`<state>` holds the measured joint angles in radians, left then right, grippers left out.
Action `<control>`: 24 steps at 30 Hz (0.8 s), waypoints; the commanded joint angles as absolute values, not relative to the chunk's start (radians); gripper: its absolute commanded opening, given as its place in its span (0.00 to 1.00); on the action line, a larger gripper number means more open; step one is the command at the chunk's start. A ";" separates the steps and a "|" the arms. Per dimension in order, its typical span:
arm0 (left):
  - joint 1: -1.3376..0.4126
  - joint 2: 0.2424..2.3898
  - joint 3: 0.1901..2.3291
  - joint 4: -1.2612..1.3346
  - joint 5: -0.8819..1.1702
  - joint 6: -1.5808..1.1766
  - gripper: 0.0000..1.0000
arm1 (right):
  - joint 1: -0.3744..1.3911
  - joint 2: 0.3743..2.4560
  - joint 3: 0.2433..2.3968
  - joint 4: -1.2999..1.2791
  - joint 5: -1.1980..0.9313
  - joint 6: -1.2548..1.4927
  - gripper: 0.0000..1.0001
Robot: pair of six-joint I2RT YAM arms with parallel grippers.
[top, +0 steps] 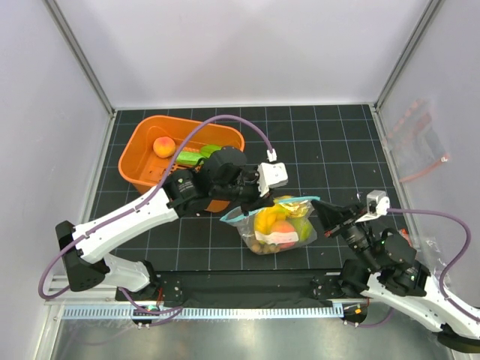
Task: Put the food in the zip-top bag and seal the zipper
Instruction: Zip the zipper food storage bag at the center of the board.
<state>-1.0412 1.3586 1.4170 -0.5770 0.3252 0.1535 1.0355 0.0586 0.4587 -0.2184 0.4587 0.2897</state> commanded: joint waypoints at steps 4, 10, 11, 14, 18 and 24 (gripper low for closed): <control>-1.012 1.345 1.404 -0.630 0.196 0.118 0.00 | 1.029 0.003 0.491 -0.298 0.892 0.354 0.01; -1.002 1.350 1.379 -0.646 0.094 0.095 0.00 | 1.029 0.015 0.503 -0.331 1.021 0.379 0.01; -0.997 1.345 1.355 -0.641 0.087 0.086 0.00 | 1.031 0.018 0.509 -0.333 1.035 0.379 0.01; -0.966 1.322 1.303 -0.615 0.086 0.055 0.00 | 1.029 0.032 0.515 -0.337 1.078 0.379 0.01; -0.927 1.272 1.235 -0.581 0.051 0.009 0.00 | 1.029 0.064 0.528 -0.344 1.109 0.380 0.01; -0.922 1.152 1.141 -0.569 -0.047 -0.069 0.00 | 1.029 0.182 0.549 -0.292 1.103 0.353 0.01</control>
<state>-0.9405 1.2514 1.1683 -0.5419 0.0837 -0.0055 1.0386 0.1303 0.4847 -0.3687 0.9688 0.3721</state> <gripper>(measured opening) 0.065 0.031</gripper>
